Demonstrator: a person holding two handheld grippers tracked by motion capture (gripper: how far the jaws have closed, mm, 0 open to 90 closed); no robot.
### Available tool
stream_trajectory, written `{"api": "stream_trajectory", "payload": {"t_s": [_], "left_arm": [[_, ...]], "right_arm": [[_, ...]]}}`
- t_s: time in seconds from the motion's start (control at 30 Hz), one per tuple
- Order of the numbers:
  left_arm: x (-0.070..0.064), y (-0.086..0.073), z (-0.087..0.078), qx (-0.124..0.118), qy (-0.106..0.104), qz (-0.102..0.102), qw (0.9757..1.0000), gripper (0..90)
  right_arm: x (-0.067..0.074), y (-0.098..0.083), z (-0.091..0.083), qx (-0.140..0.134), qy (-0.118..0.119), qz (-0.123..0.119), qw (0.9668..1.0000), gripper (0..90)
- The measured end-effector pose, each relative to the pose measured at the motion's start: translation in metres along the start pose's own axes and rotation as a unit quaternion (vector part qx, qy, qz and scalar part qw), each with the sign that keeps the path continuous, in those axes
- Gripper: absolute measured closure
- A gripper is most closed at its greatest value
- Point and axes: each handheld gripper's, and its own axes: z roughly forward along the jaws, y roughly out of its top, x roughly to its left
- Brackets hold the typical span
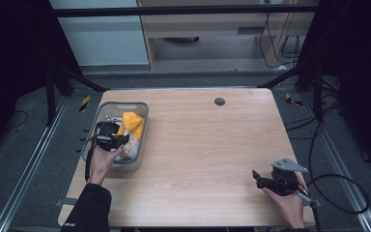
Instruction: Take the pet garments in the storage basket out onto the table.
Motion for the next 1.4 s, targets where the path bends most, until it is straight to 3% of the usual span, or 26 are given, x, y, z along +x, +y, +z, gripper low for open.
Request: {"api": "stream_trajectory", "payload": {"t_s": [0.67, 0.77, 1.4], "left_arm": [[0.007, 0.010, -0.034, -0.028, 0.015, 0.007, 0.9995, 82.8], [0.009, 0.013, -0.045, -0.034, 0.019, 0.009, 0.9992, 82.8], [-0.003, 0.021, -0.082, -0.065, -0.004, 0.038, 0.9971, 82.9]], "right_arm": [[0.001, 0.000, -0.001, -0.001, 0.001, -0.001, 1.0000, 17.7], [0.000, 0.001, -0.001, -0.005, 0.002, 0.002, 1.0000, 17.8], [0.000, 0.001, -0.003, -0.008, 0.001, 0.000, 1.0000, 17.9]]}}
